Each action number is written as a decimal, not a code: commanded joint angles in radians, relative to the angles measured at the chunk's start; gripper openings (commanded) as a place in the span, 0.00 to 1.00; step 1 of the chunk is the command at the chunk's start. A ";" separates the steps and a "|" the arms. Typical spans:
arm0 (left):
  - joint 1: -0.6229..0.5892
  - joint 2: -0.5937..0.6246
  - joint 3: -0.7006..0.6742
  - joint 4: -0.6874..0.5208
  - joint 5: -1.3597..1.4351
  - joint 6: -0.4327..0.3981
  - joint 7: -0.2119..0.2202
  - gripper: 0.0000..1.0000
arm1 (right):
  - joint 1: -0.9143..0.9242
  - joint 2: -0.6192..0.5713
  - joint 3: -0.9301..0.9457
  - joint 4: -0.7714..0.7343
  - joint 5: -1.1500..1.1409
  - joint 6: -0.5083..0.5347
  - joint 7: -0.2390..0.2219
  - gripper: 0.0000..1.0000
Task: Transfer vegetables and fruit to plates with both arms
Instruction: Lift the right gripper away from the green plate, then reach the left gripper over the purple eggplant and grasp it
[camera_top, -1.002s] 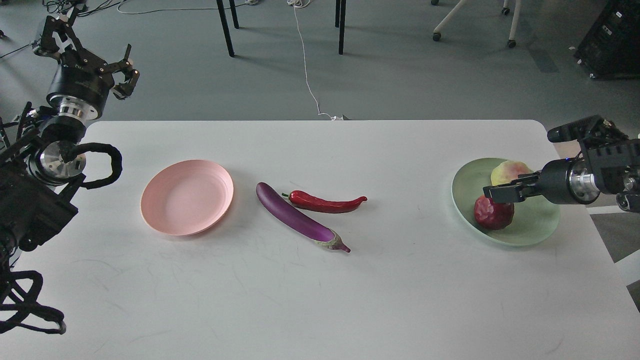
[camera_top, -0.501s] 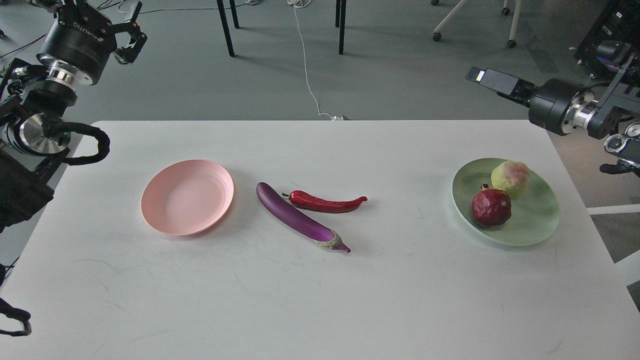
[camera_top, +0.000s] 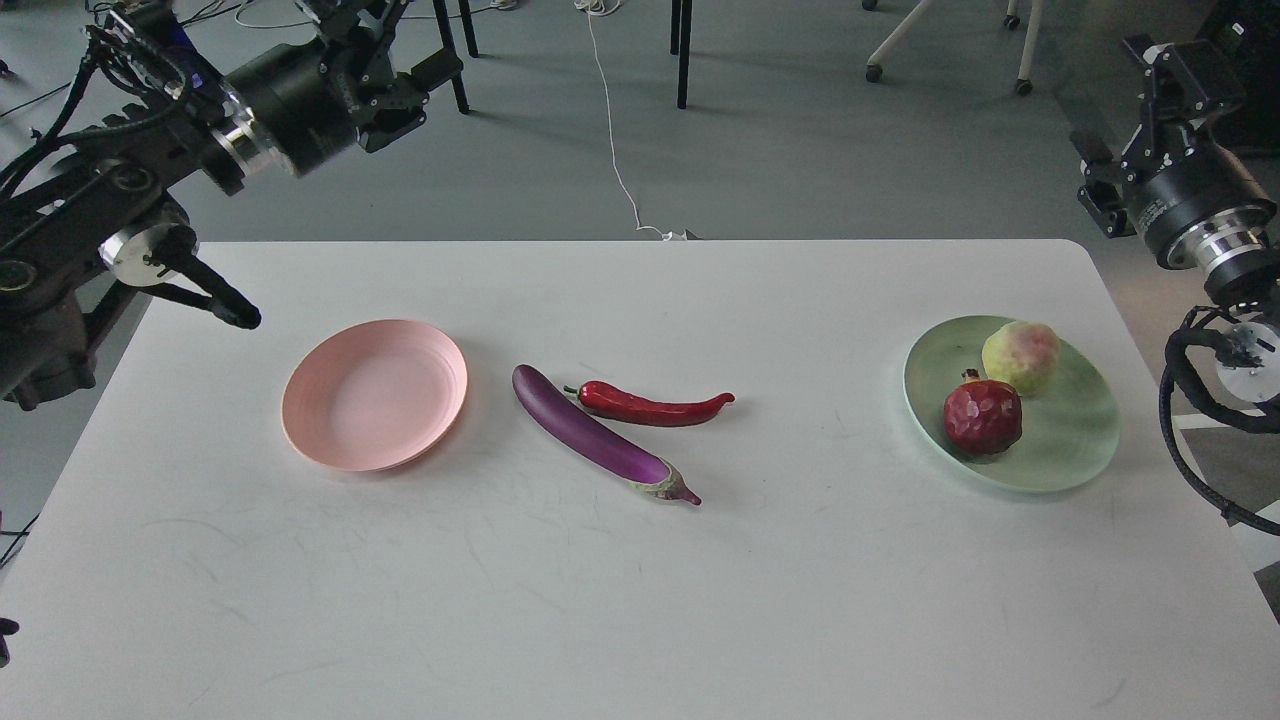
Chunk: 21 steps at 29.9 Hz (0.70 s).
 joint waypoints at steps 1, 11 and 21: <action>-0.005 0.000 0.001 -0.183 0.190 0.038 0.002 0.98 | -0.095 -0.001 0.097 -0.017 0.172 0.107 0.000 0.98; 0.008 -0.046 0.162 -0.380 0.880 0.102 0.008 0.97 | -0.259 0.034 0.219 -0.028 0.272 0.248 0.000 0.98; 0.018 -0.123 0.478 -0.364 1.444 0.345 0.007 0.94 | -0.281 0.039 0.233 -0.028 0.272 0.273 0.000 0.98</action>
